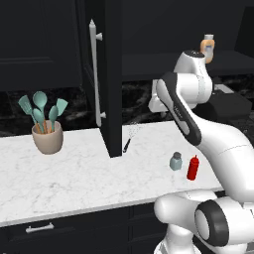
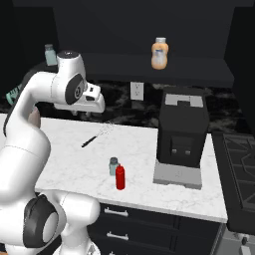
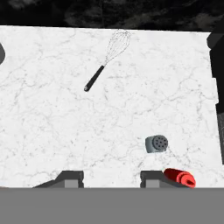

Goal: Put the shaker and condiment bottle from the counter next to their counterparts in the cabinet.

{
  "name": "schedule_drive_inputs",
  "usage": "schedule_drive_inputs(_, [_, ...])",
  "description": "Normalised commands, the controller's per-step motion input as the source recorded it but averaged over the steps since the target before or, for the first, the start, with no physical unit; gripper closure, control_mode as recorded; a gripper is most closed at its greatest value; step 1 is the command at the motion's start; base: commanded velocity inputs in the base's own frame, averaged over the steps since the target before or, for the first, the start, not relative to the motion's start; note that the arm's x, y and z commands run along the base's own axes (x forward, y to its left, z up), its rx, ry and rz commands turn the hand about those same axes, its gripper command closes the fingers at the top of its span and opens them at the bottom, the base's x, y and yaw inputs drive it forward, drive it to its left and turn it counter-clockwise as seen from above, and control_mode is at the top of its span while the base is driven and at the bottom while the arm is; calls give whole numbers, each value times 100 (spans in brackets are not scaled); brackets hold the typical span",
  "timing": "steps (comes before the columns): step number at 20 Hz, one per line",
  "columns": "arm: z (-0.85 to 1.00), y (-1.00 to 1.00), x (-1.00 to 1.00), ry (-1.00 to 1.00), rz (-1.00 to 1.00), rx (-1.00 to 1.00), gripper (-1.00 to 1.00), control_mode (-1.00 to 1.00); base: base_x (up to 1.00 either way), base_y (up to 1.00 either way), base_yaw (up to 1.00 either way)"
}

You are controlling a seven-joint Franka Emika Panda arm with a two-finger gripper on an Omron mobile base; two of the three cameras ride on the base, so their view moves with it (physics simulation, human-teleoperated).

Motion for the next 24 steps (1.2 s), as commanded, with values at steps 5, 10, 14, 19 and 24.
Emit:
schedule_drive_inputs(5, [-6,-1,-3,-2,-8,0,-100,-100,0,0,0])
schedule_drive_inputs(10, [-36,-10,2,-9,-12,0,-100,-100,0,0,0])
schedule_drive_inputs(14, [-26,-1,8,-16,-12,-11,-100,-100,0,0,0])
schedule_drive_inputs(19, [-23,-1,0,-37,-17,-25,-100,-100,0,0,0])
schedule_drive_inputs(24, [-39,0,0,-3,-6,-5,-100,-100,0,0,0])
